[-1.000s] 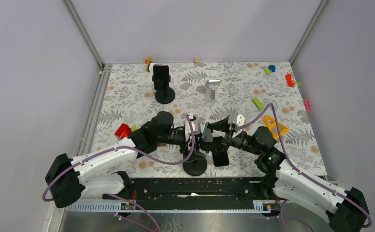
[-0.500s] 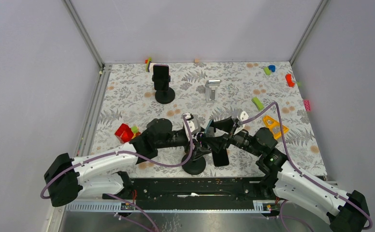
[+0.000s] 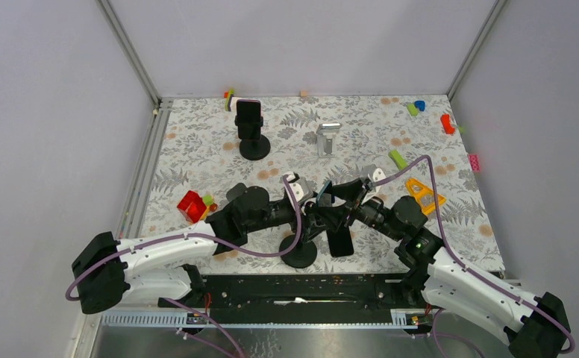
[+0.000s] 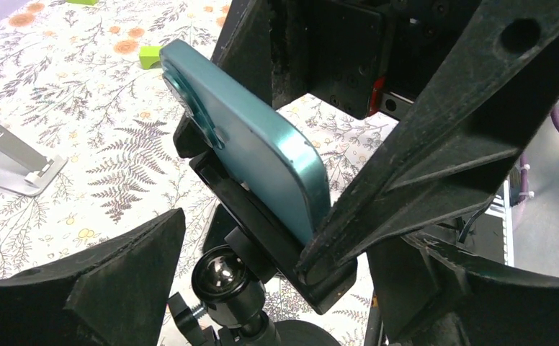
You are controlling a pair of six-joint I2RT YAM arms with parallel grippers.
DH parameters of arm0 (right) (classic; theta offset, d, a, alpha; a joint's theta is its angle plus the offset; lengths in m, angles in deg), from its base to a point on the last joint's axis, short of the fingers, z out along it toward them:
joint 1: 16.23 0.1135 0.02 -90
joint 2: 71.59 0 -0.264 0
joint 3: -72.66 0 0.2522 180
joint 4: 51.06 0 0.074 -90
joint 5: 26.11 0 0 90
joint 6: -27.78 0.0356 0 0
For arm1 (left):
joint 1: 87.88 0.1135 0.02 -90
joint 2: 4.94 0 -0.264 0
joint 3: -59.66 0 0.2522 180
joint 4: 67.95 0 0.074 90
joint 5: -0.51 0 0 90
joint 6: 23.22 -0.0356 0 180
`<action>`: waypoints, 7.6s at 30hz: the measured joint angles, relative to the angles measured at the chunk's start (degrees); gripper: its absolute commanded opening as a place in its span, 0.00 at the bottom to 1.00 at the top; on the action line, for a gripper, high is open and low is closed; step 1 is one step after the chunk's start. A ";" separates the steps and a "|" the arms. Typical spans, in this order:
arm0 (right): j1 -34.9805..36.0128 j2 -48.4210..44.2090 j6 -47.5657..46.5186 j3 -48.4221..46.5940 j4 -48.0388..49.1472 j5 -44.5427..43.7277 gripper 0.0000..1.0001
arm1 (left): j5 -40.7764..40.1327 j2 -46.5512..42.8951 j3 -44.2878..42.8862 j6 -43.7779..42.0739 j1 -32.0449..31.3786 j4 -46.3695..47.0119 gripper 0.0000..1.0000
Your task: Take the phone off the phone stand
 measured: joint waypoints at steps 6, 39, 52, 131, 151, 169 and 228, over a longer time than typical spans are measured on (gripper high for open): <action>-0.09 0.72 1.18 -0.76 -0.48 -1.18 0.00 | -1.55 0.09 0.33 0.35 -0.24 0.66 0.62; 1.22 1.55 1.92 -9.60 -19.39 -6.08 0.20 | 4.59 0.74 -0.09 -0.55 0.55 1.01 0.00; 2.80 2.49 -1.66 -10.84 -20.57 -9.99 0.00 | 7.74 0.74 0.52 -2.03 1.53 2.01 0.00; -5.22 -13.16 -5.03 3.91 -8.20 14.14 0.00 | -5.22 -14.53 0.94 5.35 0.13 -19.28 0.98; -5.20 -11.63 -11.26 2.80 -6.93 29.05 0.00 | 18.64 -2.82 -10.88 -8.92 0.17 -26.88 0.77; -5.20 -7.78 -9.86 0.66 -6.32 31.26 0.00 | 23.28 -0.02 -11.19 -9.70 0.15 -28.92 0.62; -4.81 2.93 -22.03 -8.72 -14.95 28.68 0.09 | 11.96 1.22 -15.56 -23.02 0.24 -38.12 0.00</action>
